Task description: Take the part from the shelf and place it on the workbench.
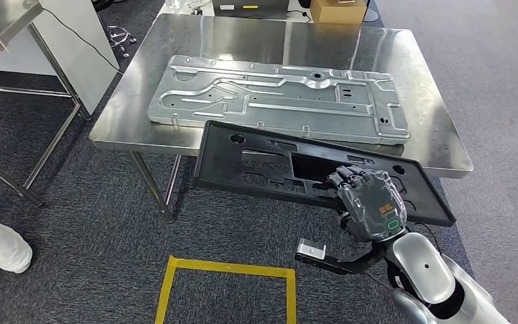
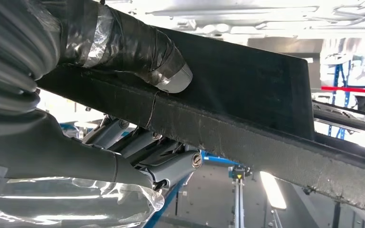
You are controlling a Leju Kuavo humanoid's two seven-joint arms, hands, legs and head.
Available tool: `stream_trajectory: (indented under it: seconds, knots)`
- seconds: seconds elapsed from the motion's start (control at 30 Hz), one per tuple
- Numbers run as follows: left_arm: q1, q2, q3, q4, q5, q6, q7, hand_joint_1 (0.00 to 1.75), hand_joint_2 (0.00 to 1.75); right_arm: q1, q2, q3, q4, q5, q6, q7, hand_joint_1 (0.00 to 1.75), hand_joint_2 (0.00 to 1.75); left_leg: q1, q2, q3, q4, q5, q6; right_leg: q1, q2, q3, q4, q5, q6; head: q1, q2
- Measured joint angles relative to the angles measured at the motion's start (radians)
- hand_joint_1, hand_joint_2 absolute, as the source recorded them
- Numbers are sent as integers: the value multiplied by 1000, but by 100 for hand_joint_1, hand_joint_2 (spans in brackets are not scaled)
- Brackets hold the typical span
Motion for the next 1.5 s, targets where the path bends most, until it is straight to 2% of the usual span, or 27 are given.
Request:
stream_trajectory:
  seconds: [0.23,0.5,0.6,0.63,0.67,0.7,0.73,0.77,0.8,0.83,0.87,0.93,0.97,1.0,1.07,1.17,1.2,1.27,1.3,1.33,1.37,1.4,1.43,1.47,1.5]
  knots:
    - [0,0,-15,0,1,-2,1,0,175,-49,-3,0,12,0,19,-11,169,175,2,0,1,0,1,0,2,0,0,2,-1,2,0,0]
    - [0,0,-20,0,3,-14,1,0,175,-58,-4,6,16,0,19,-12,169,175,2,0,1,0,0,0,3,0,1,2,-2,3,0,0]
    - [0,0,-20,0,4,-14,1,0,175,-62,-4,7,15,0,19,-12,169,175,-1,-3,2,-9,-3,14,-1,-3,8,-10,1,15,0,0]
    - [0,0,-20,0,4,-13,1,0,175,-64,-4,8,16,0,20,-12,169,175,1,-6,10,-20,0,20,-2,9,10,-8,-3,19,0,0]
    - [0,0,-20,0,6,-13,1,0,175,-66,-4,8,16,-1,20,-13,169,175,5,-9,19,-32,5,25,-2,32,4,11,-16,20,0,0]
    - [-2,-1,-20,0,8,-14,1,0,175,-67,-5,9,16,-2,20,-13,169,175,8,-13,28,-42,9,29,-3,58,-15,52,-40,19,1,0]
    - [-3,-1,-20,0,11,-14,0,0,175,-68,-7,10,18,-3,21,-14,169,175,8,-16,31,-45,10,31,-3,84,-48,116,-70,17,1,0]
    - [-4,-1,-20,0,13,-15,-1,0,175,-67,-9,12,19,-4,21,-14,169,175,7,-20,32,-44,9,32,-3,98,-90,188,-100,17,1,0]
    - [-6,-2,-21,0,15,-15,-2,0,175,-65,-11,14,21,-6,22,-15,169,175,6,-26,32,-43,8,32,-3,104,-128,248,-116,17,1,0]
    - [-7,-2,-21,0,17,-16,-3,0,175,-63,-12,16,24,-8,23,-16,169,175,6,-33,33,-39,5,30,-3,105,-152,276,-112,17,1,0]
    - [-7,-2,-21,0,19,-16,-4,0,175,-62,-12,17,26,-10,23,-16,169,175,6,-39,34,-35,1,27,-4,106,-156,265,-87,17,1,0]
    - [-7,-2,-21,0,21,-17,-5,0,175,-62,-13,18,28,-12,24,-18,169,175,9,-50,39,-21,-13,17,-7,106,-113,151,-7,16,1,0]
    - [-7,-2,-21,0,22,-17,-6,0,175,-63,-13,19,29,-12,24,-19,169,175,9,-54,39,-11,-20,10,-5,107,-91,96,18,14,1,0]
    - [-7,-2,-21,0,22,-17,-6,0,175,-64,-14,21,29,-13,25,-20,169,175,8,-58,37,-4,-25,3,-3,108,-76,60,30,9,1,0]
    - [-7,-2,-21,0,23,-17,-7,0,175,-64,-15,23,31,-14,26,-21,169,175,6,-63,33,2,-30,-10,5,110,-76,51,24,-5,1,0]
    - [-7,-1,-21,0,23,-17,-7,0,175,-65,-16,24,31,-14,27,-21,169,175,10,-61,27,23,-48,-26,1,108,-69,48,21,-28,0,0]
    - [-7,-1,-21,0,23,-17,-7,0,175,-66,-16,24,31,-14,28,-21,169,175,11,-58,10,61,-68,-31,-1,107,-64,45,19,-35,0,0]
    - [-7,-1,-21,0,24,-17,-7,0,175,-67,-16,25,31,-14,28,-21,169,175,12,-53,-59,191,-122,-37,1,104,-58,45,14,-45,0,0]
    - [-7,-1,-21,0,24,-17,-7,0,175,-67,-16,25,31,-14,28,-21,169,175,12,-52,-98,254,-139,-39,3,103,-56,45,10,-47,0,0]
    - [-6,-1,-21,0,24,-17,-7,0,175,-67,-16,26,32,-14,28,-21,169,175,12,-51,-126,290,-139,-39,5,103,-52,45,7,-48,0,0]
    - [-5,-1,-21,0,24,-17,-7,0,175,-67,-16,27,32,-14,29,-21,169,175,12,-51,-134,288,-118,-37,7,103,-47,45,2,-49,0,0]
    - [-4,-1,-21,0,24,-17,-7,0,175,-67,-16,27,32,-14,29,-21,169,175,12,-51,-122,245,-79,-33,8,104,-39,45,-3,-48,0,0]
    - [-2,-1,-21,0,24,-17,-7,0,175,-67,-16,27,32,-14,29,-21,169,175,11,-51,-95,174,-34,-27,9,104,-31,45,-10,-46,0,0]
    - [-2,-1,-21,0,24,-17,-7,0,175,-68,-16,27,32,-14,30,-21,169,175,8,-50,-66,109,-3,-22,10,104,-24,45,-16,-43,0,0]
    - [-2,-1,-21,0,24,-17,-7,0,175,-69,-16,27,32,-14,30,-21,169,175,5,-50,-42,58,14,-17,12,104,-20,45,-21,-39,0,0]
